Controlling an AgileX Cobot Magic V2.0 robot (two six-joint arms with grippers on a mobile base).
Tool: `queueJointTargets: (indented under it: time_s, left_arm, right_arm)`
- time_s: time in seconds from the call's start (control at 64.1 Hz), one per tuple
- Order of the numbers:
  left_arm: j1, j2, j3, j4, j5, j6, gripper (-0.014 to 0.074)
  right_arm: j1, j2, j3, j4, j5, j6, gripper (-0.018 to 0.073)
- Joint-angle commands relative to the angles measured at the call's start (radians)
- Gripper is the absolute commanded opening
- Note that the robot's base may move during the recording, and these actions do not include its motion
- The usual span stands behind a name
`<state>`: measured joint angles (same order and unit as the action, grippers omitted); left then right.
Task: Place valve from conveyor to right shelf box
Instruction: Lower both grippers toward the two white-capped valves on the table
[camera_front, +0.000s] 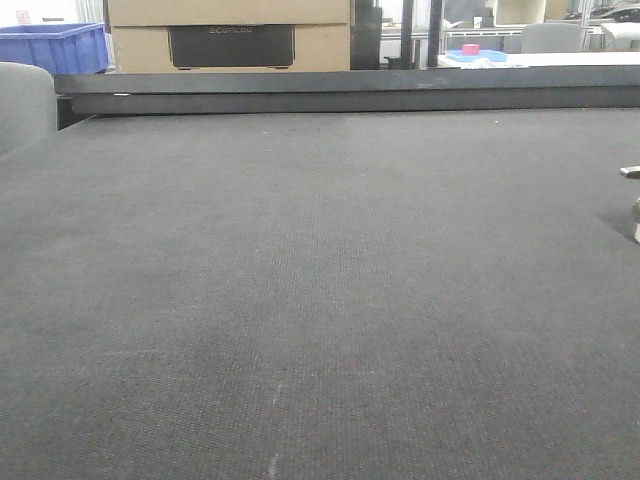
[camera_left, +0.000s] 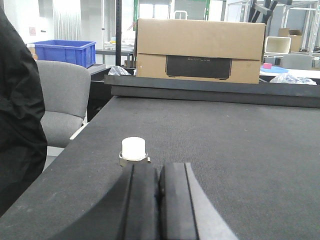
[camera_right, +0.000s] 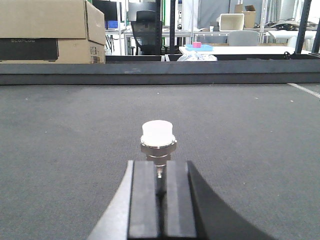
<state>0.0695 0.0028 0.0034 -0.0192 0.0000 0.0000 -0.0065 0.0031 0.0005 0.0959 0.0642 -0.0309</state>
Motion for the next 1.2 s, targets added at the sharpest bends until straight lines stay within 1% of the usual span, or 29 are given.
queueJointTargets:
  time_s: [0.0,0.406,0.624,0.765,0.874,0.936,0.983,1.03,1.093,1.155,1.186]
  left_arm:
    - [0.002,-0.003,-0.003,-0.006,-0.018,0.0,-0.0111]
    - [0.002,-0.003,-0.003,-0.006,-0.018,0.0,-0.0111]
    - [0.002,-0.003,-0.003,-0.006,-0.028,0.0,-0.0111]
    - [0.002,-0.003,-0.003,-0.006,-0.079,0.0,-0.0111]
    - [0.002,-0.003,-0.003,-0.006,-0.185,0.0,-0.0111]
    - [0.002,-0.003,-0.024,-0.006,-0.189,0.0,-0.0111]
    - [0.002,-0.003,-0.066,-0.006,-0.162,0.0,-0.0111]
    - [0.002,-0.003,-0.131,-0.001,-0.096,0.0,-0.0111]
    - [0.002,-0.003,-0.245,0.019,0.047,0.0,-0.0111]
    - [0.002,0.04,-0.351,0.056,0.187,0.0,-0.0111]
    - [0.002,0.064,-0.396,0.073,0.241,0.0,-0.011]
  right_arm:
    - [0.001,-0.003,0.0,0.0,-0.02,-0.001,-0.0163]
    - [0.001,-0.003,0.0,0.0,-0.02,-0.001,-0.0163]
    - [0.0,-0.003,0.0,0.0,-0.108,-0.001,-0.0163]
    - [0.0,-0.003,0.0,0.0,-0.125,-0.001,-0.0163]
    - [0.0,-0.003,0.0,0.0,-0.181,-0.001,-0.0163]
    - [0.0,-0.003,-0.036,0.0,-0.174,-0.001,-0.0163]
    - [0.0,-0.003,-0.092,0.0,-0.154,-0.001,-0.0163]
    - [0.0,-0.003,-0.162,0.0,-0.108,-0.001,-0.0163]
    - [0.0,-0.003,-0.249,0.0,-0.044,-0.001,-0.0155]
    - [0.0,0.017,-0.359,0.0,0.027,-0.001,-0.0107]
    - [0.0,0.037,-0.401,0.0,0.066,-0.001,-0.006]
